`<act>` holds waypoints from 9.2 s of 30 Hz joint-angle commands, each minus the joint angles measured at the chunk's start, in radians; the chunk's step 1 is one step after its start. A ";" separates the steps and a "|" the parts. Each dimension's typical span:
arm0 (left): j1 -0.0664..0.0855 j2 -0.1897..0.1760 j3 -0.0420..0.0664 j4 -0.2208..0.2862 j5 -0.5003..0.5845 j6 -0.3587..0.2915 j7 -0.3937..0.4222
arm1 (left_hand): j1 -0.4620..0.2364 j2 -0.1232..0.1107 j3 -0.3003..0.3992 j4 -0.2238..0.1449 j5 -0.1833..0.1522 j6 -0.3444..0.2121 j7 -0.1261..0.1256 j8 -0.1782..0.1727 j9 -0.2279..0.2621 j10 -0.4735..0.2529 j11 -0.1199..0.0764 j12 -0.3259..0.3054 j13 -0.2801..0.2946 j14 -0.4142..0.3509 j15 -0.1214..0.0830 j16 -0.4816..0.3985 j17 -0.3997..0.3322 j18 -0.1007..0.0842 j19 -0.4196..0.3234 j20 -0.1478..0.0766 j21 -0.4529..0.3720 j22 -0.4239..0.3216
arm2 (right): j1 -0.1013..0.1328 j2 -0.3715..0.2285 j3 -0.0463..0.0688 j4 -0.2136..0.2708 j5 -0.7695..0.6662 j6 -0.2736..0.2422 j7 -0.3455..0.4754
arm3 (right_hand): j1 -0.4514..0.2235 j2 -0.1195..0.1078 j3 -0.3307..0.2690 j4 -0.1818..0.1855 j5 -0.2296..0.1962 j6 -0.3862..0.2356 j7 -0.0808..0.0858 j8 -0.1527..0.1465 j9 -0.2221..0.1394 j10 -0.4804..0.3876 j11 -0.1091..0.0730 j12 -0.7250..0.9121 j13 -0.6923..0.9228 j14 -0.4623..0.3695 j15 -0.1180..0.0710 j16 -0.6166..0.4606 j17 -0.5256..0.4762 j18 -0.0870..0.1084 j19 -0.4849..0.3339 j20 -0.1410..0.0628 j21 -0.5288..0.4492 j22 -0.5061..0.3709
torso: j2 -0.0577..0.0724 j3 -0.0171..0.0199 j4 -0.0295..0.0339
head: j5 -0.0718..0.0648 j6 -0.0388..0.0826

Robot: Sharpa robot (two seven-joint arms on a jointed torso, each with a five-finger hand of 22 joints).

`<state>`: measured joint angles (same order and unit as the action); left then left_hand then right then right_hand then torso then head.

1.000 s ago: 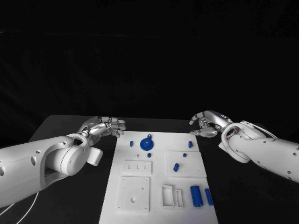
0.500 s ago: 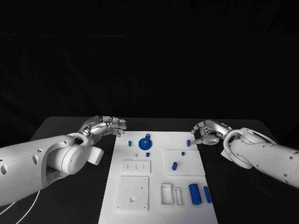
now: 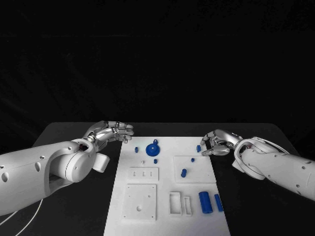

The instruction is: Assemble the parts on the task board

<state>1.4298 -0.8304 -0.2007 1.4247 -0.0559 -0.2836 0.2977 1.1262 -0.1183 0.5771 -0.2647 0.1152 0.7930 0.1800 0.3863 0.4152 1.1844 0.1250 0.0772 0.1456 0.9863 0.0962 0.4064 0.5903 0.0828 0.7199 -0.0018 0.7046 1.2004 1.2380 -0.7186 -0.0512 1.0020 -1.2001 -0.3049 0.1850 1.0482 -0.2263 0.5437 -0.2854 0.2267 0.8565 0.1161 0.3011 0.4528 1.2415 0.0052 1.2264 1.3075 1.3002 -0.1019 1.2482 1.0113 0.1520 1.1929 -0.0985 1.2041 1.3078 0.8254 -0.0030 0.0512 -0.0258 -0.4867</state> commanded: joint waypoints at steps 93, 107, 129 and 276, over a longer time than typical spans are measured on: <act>0.038 0.115 0.000 -0.018 -0.245 0.077 -0.373 | -0.191 -0.109 -0.078 0.180 -0.066 0.160 -0.085 -0.005 0.023 0.253 -0.141 0.303 0.243 0.204 -0.170 0.378 0.251 0.037 0.193 -0.132 0.232 0.044 | 0.083 0.125 0.002 0.283 -0.241 -0.039 -0.296 | 0.035 0.110 0.206 0.025 -0.177 0.165 -0.024 0.068 0.035 0.039 -0.023 0.043 0.095 0.008 -0.024 -0.004 0.031 0.110 0.003 -0.016 0.015 0.015 | -0.061 0.0027 -0.0065 | 0.027 0.001; 0.037 0.159 -0.006 -0.033 -0.306 0.045 -0.466 | -0.225 -0.131 -0.045 0.267 -0.066 0.166 -0.073 -0.023 0.024 0.144 -0.125 0.321 0.284 0.142 -0.143 0.348 0.216 0.012 0.146 -0.138 0.201 0.025 | 0.070 0.175 0.001 0.324 -0.289 -0.064 -0.366 | 0.037 0.108 0.225 0.020 -0.176 0.168 -0.025 0.068 0.038 0.041 -0.025 0.044 0.096 0.009 -0.025 -0.007 0.030 0.110 0.006 -0.018 0.014 0.013 | -0.074 0.0044 -0.0009 | 0.048 0.000; 0.036 0.175 -0.018 -0.050 -0.341 0.050 -0.515 | -0.220 -0.130 -0.036 0.311 -0.066 0.181 -0.072 -0.021 0.027 0.133 -0.121 0.300 0.278 0.141 -0.132 0.319 0.186 0.007 0.137 -0.130 0.186 0.012 | 0.064 0.182 0.001 0.357 -0.290 -0.071 -0.367 | 0.033 0.105 0.241 0.016 -0.172 0.173 -0.026 0.067 0.040 0.046 -0.026 0.048 0.098 0.012 -0.026 -0.009 0.030 0.110 0.011 -0.018 0.012 0.011 | -0.071 0.0026 -0.0023 | 0.049 -0.011; -0.078 0.241 -0.041 -0.120 -0.958 0.160 -0.720 | -0.246 0.096 0.059 0.043 0.147 0.462 -0.197 0.003 0.246 0.238 -0.252 0.858 0.690 0.270 -0.313 0.867 0.255 0.011 0.251 -0.258 0.486 0.121 | 0.083 -0.072 0.044 0.364 -0.044 -0.172 -0.280 | -0.047 -0.017 0.009 0.087 -0.015 0.020 0.026 -0.020 0.010 -0.180 0.024 -0.128 -0.044 -0.022 0.021 -0.056 0.022 0.110 -0.022 0.000 -0.060 -0.007 | -0.070 0.0017 -0.0037 | 0.065 -0.108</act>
<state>1.3566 -0.5909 -0.2396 1.3090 -1.0008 -0.1449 -0.4154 0.8797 -0.0299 0.6344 -0.2256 0.2661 1.1309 0.0783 0.3826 0.6633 1.4577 -0.0843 0.9295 0.8353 1.2045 -0.1504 1.2670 0.8464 0.0842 0.9653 -0.1428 1.1847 1.3075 1.3206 -0.7905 -0.0075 1.3650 -1.2430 -0.4879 -0.1043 0.9942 -0.2435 0.5534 -0.2039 0.2058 0.8609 0.1319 0.2779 0.4635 1.0848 0.0129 1.0919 1.2648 1.2714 -0.0797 1.1982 1.0323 0.1437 1.1683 -0.0985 1.1500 1.2991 0.7557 -0.0014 0.0476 0.0390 -0.5950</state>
